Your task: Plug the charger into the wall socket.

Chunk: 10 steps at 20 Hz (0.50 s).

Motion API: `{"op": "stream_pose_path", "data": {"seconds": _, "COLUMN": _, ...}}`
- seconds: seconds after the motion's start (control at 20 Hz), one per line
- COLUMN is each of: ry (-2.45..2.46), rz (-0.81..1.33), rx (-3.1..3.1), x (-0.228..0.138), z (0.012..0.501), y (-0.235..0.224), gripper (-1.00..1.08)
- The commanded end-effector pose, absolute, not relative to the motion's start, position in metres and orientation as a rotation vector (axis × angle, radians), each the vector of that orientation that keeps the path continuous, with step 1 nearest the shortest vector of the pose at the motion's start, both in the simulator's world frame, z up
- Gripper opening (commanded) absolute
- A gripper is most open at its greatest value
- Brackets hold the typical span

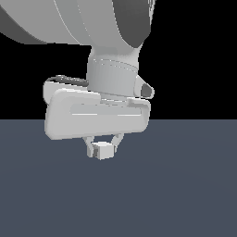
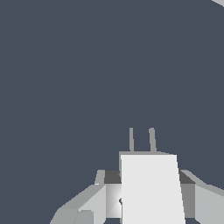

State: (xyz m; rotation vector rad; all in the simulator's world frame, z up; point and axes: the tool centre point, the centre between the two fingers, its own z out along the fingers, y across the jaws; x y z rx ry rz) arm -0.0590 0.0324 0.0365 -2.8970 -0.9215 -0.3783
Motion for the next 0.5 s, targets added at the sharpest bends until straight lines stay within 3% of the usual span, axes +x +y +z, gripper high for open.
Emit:
{"op": "stream_pose_path", "data": {"seconds": 0.0, "ry": -0.84, "rz": -0.385, "rx": -2.927, "x": -0.054, "z": 0.042, "y": 0.038, "gripper": -1.0}}
{"op": "stream_pose_path", "data": {"seconds": 0.45, "ry": -0.562, "rz": -0.399, "rx": -3.015, "x": -0.035, "z": 0.06, "y": 0.052, "gripper": -1.0}}
